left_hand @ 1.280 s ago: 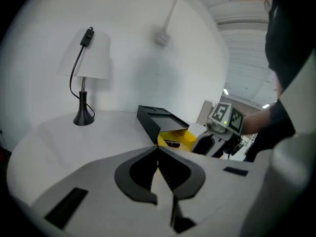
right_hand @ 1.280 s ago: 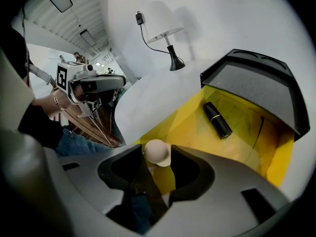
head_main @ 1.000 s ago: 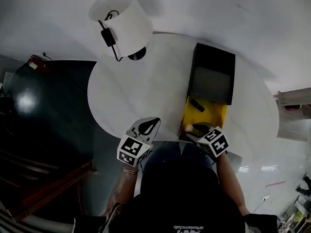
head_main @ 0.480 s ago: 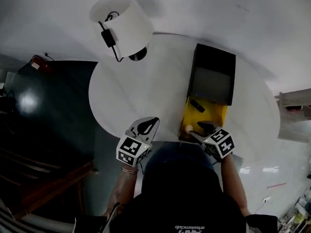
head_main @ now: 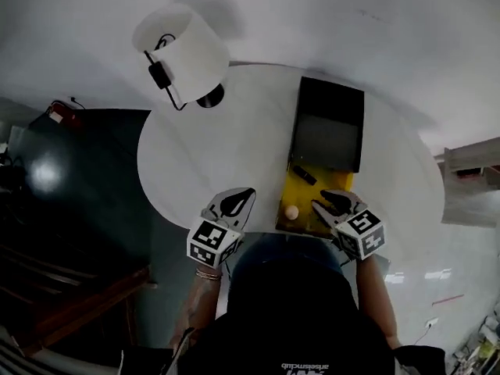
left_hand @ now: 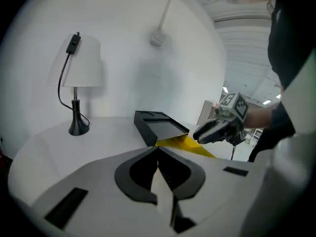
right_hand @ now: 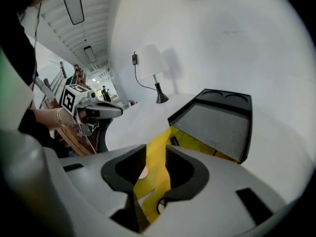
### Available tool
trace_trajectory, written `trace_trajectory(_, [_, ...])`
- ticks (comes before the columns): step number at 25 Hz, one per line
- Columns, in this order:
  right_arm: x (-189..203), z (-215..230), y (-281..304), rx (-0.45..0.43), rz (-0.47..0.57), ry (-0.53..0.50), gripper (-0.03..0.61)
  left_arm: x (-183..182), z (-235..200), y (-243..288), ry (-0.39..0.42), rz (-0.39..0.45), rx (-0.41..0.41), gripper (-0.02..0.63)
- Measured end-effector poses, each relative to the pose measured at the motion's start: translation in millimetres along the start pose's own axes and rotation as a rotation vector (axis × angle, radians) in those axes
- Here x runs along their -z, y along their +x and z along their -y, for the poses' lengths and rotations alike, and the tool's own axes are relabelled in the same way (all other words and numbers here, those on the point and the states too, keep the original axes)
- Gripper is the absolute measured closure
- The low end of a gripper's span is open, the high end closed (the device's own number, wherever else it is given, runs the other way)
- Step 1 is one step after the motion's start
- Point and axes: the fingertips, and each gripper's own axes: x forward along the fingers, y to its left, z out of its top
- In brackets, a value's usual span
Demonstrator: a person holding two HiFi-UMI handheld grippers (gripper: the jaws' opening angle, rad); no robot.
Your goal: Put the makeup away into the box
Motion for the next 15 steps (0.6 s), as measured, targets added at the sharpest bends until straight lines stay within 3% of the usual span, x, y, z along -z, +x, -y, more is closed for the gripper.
trace_trajectory(5, [-14, 20, -22, 0.062, 0.072, -0.053, 0.523, -15, 4, 4, -0.009, 0.036, -0.031, 0.597])
trace_trajectory(15, [-51, 44, -60, 0.116, 0.176, -0.108, 0.548, -38, 12, 12, 0.020, 0.076, -0.062, 0.597])
